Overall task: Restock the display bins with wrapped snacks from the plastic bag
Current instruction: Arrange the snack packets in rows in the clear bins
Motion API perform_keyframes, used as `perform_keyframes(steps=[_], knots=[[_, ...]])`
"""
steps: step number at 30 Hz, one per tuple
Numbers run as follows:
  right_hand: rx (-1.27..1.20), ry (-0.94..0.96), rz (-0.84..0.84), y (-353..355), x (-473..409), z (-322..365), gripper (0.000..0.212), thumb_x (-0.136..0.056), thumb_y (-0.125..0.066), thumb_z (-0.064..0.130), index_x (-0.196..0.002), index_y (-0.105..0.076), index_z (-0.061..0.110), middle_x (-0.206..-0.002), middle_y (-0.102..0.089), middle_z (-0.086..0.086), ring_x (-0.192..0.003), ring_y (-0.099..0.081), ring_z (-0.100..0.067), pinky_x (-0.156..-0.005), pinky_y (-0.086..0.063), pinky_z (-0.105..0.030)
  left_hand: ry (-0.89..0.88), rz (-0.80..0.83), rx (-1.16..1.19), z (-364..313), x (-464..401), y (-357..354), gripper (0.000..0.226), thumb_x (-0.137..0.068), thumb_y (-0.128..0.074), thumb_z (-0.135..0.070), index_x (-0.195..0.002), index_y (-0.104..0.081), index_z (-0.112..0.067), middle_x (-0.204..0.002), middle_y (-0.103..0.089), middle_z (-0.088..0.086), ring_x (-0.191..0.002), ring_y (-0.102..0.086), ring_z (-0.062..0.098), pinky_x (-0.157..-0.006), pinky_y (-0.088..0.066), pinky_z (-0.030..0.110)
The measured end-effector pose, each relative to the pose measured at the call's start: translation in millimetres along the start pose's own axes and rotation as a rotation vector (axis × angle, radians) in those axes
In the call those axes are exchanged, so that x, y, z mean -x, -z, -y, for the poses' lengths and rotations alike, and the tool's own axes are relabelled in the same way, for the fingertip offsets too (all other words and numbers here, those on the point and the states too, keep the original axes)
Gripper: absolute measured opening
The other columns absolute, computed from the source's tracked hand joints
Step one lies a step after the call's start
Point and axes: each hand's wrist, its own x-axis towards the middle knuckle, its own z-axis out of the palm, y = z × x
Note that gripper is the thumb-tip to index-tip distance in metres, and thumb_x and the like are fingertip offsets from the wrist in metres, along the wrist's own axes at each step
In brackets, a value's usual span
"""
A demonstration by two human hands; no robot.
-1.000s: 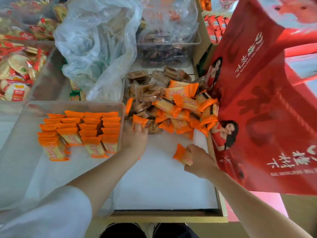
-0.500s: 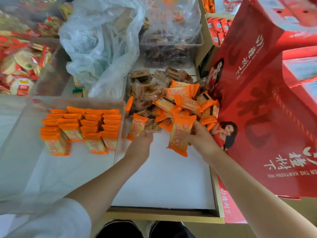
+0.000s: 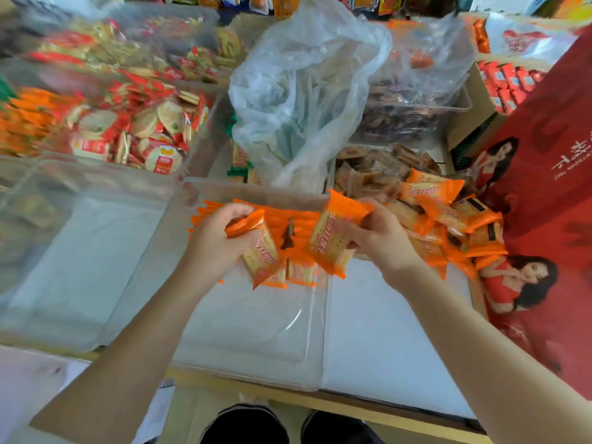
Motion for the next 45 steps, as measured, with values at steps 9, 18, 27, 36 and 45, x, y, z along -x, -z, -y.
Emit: perform_keyframes(steps=[9, 18, 27, 36, 45], knots=[[0.801, 0.175, 0.132, -96.2, -11.7, -24.6, 0.026, -0.081, -0.069, 0.026, -0.100, -0.064, 0.007, -0.091, -0.066, -0.006, -0.083, -0.057, -0.021, -0.066, -0.037, -0.029, -0.177, 0.309, -0.462, 98.7, -34.3, 27.4, 0.028, -0.079, -0.068, -0.003, -0.107, -0.063, -0.006, -0.109, -0.063, 0.006, -0.102, -0.057, 0.021, -0.076, -0.036, 0.010], [1.209, 0.067, 0.053, -133.1, -16.2, -61.5, 0.026, -0.086, -0.061, 0.029, -0.108, -0.059, 0.015, -0.105, -0.059, -0.004, -0.099, -0.058, -0.026, -0.070, -0.042, -0.030, -0.696, 0.300, -0.815, 120.2, -56.7, 15.1, 0.015, -0.067, -0.063, -0.011, -0.081, -0.066, -0.012, -0.080, -0.063, 0.003, -0.075, -0.060, 0.028, -0.061, -0.047, 0.033], [1.473, 0.218, -0.089, -139.5, -12.0, -85.2, 0.043, -0.040, -0.092, 0.022, -0.071, -0.062, 0.018, -0.068, -0.059, 0.000, -0.061, -0.057, -0.021, -0.052, -0.045, -0.027, -0.562, 0.310, -0.752, 107.7, -56.6, 33.0, 0.054, -0.066, -0.079, -0.008, -0.117, -0.059, -0.007, -0.102, -0.063, 0.014, -0.084, -0.062, 0.036, -0.063, -0.052, 0.040], [1.094, 0.221, -0.433, -41.3, 0.1, -61.7, 0.023, -0.080, -0.059, 0.028, -0.089, -0.065, 0.008, -0.093, -0.063, -0.012, -0.085, -0.056, -0.036, -0.070, -0.045, -0.040, -0.658, 0.323, -0.526, 51.2, -36.6, -14.8, 0.055, -0.081, -0.066, -0.011, -0.132, -0.045, -0.010, -0.109, -0.061, 0.010, -0.100, -0.057, 0.028, -0.081, -0.049, 0.039], [1.190, -0.037, -0.352, 100.8, -43.4, -79.5, 0.055, -0.091, -0.054, 0.034, -0.138, -0.039, 0.010, -0.141, -0.043, -0.014, -0.129, -0.036, -0.034, -0.104, -0.033, -0.044, -0.744, 0.373, -0.496, -13.6, -35.7, -107.8, 0.029, -0.083, -0.046, -0.021, -0.100, -0.065, -0.007, -0.098, -0.062, 0.008, -0.091, -0.058, 0.025, -0.077, -0.049, 0.035]])
